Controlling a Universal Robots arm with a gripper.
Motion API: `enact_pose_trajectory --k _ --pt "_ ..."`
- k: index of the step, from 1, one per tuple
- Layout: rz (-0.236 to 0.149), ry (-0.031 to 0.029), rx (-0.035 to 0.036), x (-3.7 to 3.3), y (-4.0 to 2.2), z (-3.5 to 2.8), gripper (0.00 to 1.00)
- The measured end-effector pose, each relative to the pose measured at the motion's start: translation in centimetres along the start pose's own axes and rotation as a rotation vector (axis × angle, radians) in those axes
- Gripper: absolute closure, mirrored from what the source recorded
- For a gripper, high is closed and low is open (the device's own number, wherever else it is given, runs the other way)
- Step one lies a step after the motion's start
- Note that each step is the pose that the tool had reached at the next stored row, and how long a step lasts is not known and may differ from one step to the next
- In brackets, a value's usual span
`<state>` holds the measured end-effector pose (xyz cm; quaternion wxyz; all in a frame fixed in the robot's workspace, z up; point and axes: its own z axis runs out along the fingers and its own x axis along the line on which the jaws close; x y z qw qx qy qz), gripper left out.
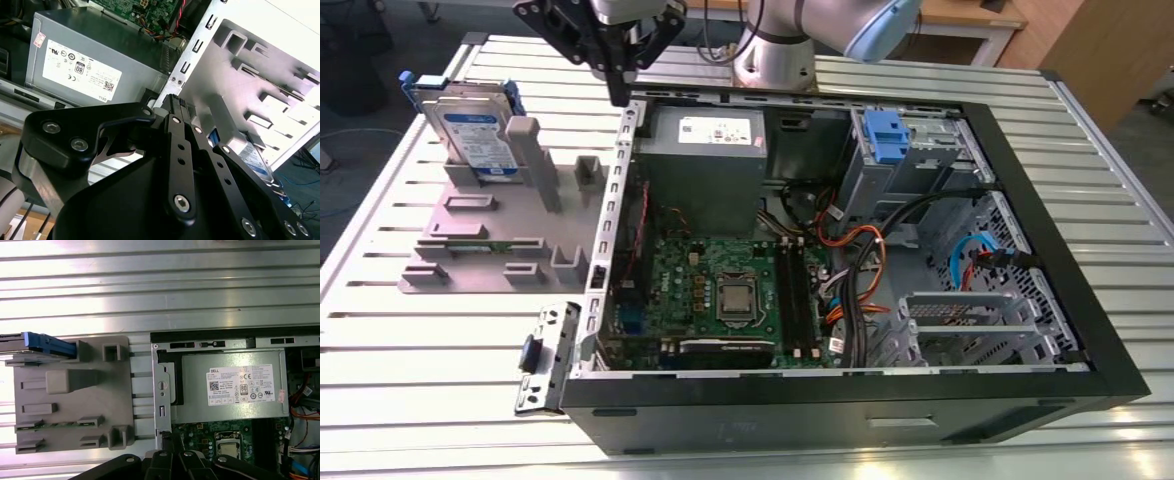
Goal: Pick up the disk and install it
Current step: 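Reach for the disk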
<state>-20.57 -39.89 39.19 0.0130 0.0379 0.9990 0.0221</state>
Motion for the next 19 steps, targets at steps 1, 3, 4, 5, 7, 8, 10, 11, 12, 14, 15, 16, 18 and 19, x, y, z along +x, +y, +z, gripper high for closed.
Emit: enact_pose_trajectory --k 1,3,4,5,7,8,10,11,12,14,15,16,18,19 --pt "0.0 -0.0001 0.0 0.03 0.0 0.0 0.9" --pt "0.0 -0.0001 -0.0001 0.08 -0.01 0.0 0.9" --pt "0.0 0.0 0.0 0.12 -0.01 0.0 0.9" --pt "0.0 0.0 0.0 0.18 -0.02 0.0 0.9" --pt "0.0 0.0 0.0 0.27 -0.02 0.0 0.9" --pt "0.0 0.0 0.0 0.31 -0.02 0.0 0.9" --pt "0.0 0.0 0.0 0.36 -0.03 0.0 0.9" --pt "0.0 0.0 0.0 0.36 -0.03 0.0 0.9" --pt "0.0 0.0 0.0 0.36 -0.03 0.0 0.9" --pt "0.0 0.0 0.0 0.37 -0.03 0.0 0.9" --pt "0.0 0.0 0.0 0.37 -0.03 0.0 0.9" --pt "0.0 0.0 0.0 0.37 -0.03 0.0 0.9" --pt "0.0 0.0 0.0 0.37 -0.03 0.0 0.9" --pt "0.0 0.0 0.0 0.38 -0.03 0.0 0.9"
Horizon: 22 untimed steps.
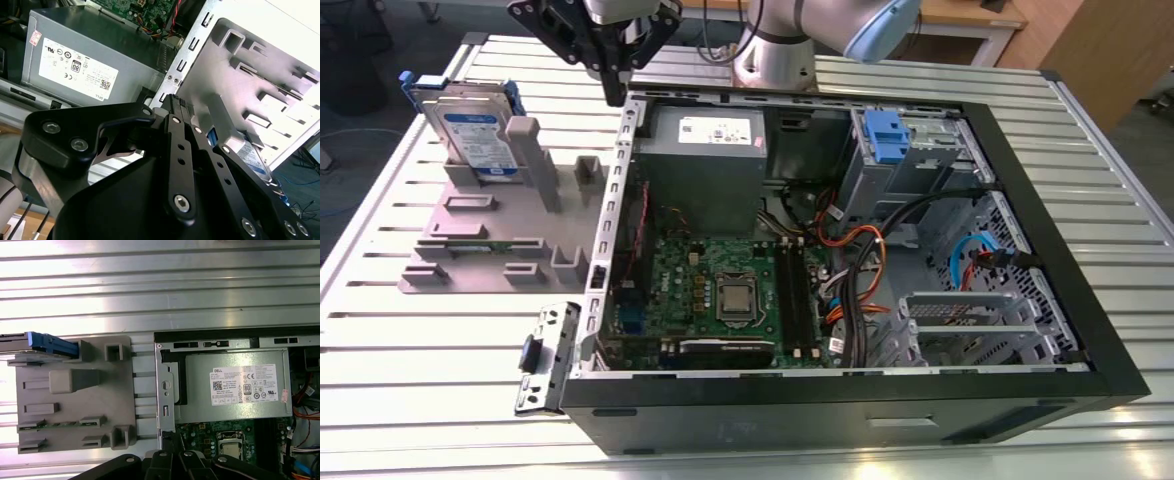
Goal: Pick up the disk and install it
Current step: 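Reach for the disk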
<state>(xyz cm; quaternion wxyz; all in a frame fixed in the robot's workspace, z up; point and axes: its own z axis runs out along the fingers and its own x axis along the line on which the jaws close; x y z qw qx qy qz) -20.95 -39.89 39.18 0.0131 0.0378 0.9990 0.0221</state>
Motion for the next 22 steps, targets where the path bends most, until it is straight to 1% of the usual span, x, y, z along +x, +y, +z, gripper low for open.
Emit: enact_pose_trajectory --k 6,22 --pt "0.0 0.0 0.0 0.4 -0.03 -0.01 0.9" --pt "0.0 0.0 0.0 1.06 -0.08 -0.03 0.9"
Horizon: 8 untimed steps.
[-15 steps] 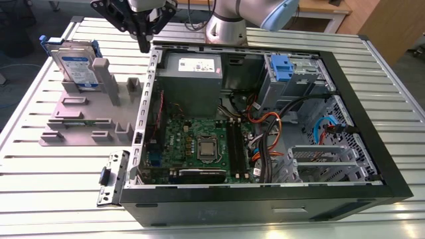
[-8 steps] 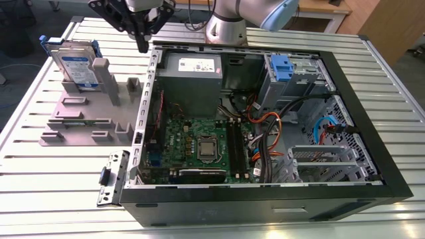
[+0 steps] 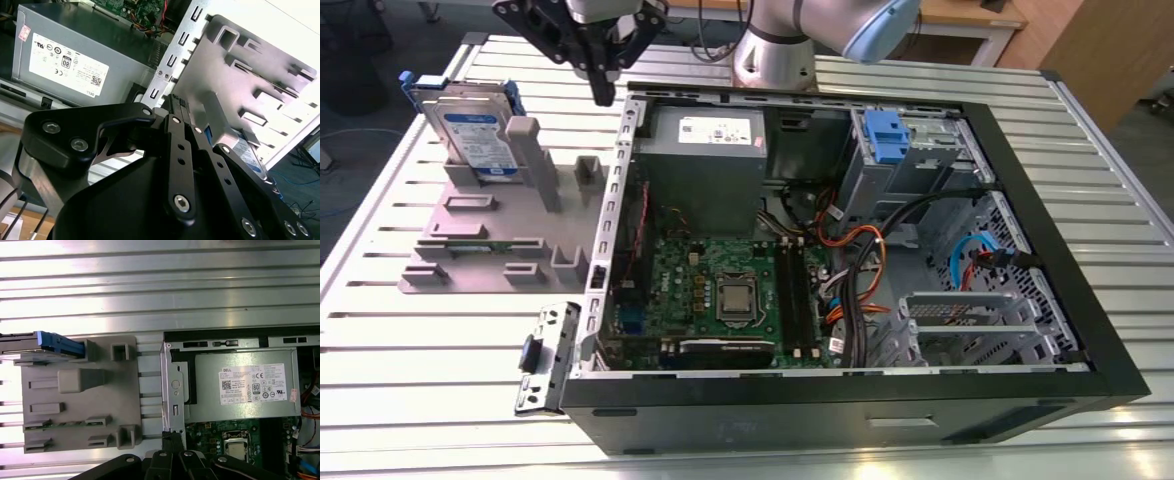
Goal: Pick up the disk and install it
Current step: 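Reach for the disk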
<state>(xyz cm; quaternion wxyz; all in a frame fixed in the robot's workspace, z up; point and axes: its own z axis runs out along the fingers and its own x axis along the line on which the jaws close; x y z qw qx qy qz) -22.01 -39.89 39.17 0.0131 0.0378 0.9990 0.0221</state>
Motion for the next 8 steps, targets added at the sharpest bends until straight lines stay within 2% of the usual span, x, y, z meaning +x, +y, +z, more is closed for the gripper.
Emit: enact_pose_trajectory --k 8 --pt "0.0 0.0 0.0 0.32 -0.02 -0.01 0.9"
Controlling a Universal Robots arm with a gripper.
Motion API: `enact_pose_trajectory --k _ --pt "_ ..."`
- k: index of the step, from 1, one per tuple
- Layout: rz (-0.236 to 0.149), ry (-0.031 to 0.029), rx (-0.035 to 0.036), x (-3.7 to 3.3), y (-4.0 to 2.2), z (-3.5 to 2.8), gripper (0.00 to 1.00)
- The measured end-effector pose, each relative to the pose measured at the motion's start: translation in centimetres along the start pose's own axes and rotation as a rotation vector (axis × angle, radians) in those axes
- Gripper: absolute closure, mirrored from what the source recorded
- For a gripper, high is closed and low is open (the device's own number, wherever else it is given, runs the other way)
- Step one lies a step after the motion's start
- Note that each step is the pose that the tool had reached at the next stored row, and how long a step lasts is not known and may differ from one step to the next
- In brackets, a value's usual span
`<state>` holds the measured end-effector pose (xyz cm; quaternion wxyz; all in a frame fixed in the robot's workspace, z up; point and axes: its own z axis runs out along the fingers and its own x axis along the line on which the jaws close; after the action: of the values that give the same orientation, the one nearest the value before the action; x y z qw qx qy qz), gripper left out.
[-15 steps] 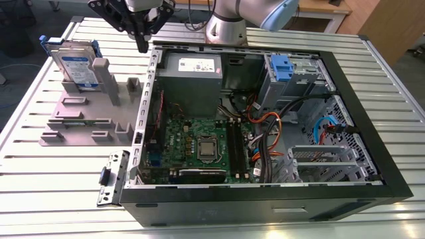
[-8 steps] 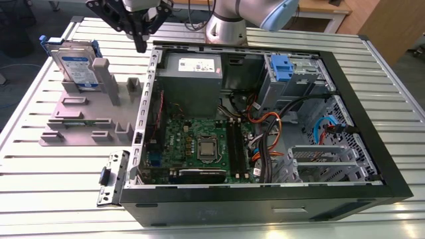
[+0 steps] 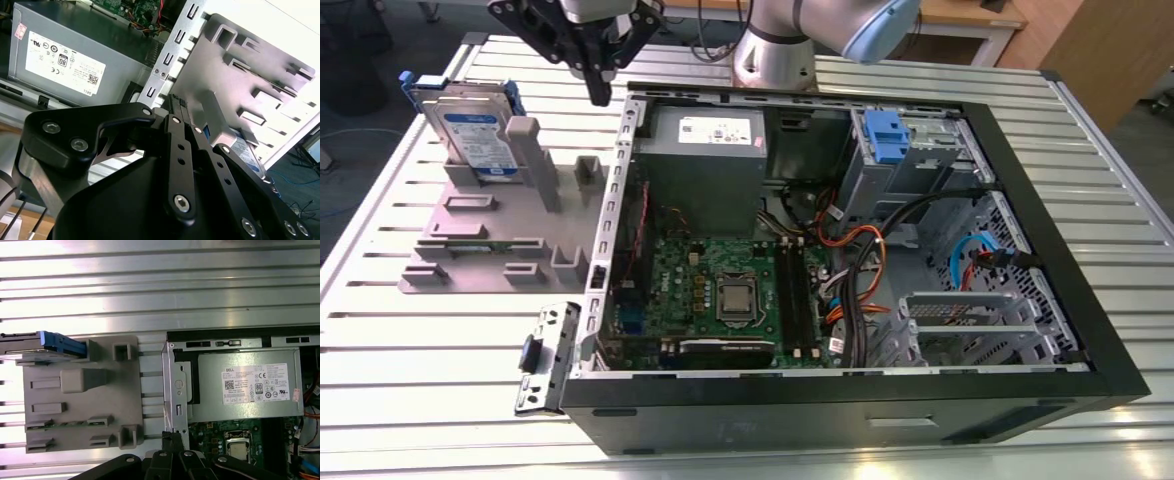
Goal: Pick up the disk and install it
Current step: 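Reach for the disk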
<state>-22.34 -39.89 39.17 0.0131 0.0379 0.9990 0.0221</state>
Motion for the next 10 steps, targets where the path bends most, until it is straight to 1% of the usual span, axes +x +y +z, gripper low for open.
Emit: enact_pose_trajectory --k 10 --pt "0.0 0.0 0.0 0.36 -0.03 -0.01 0.9"
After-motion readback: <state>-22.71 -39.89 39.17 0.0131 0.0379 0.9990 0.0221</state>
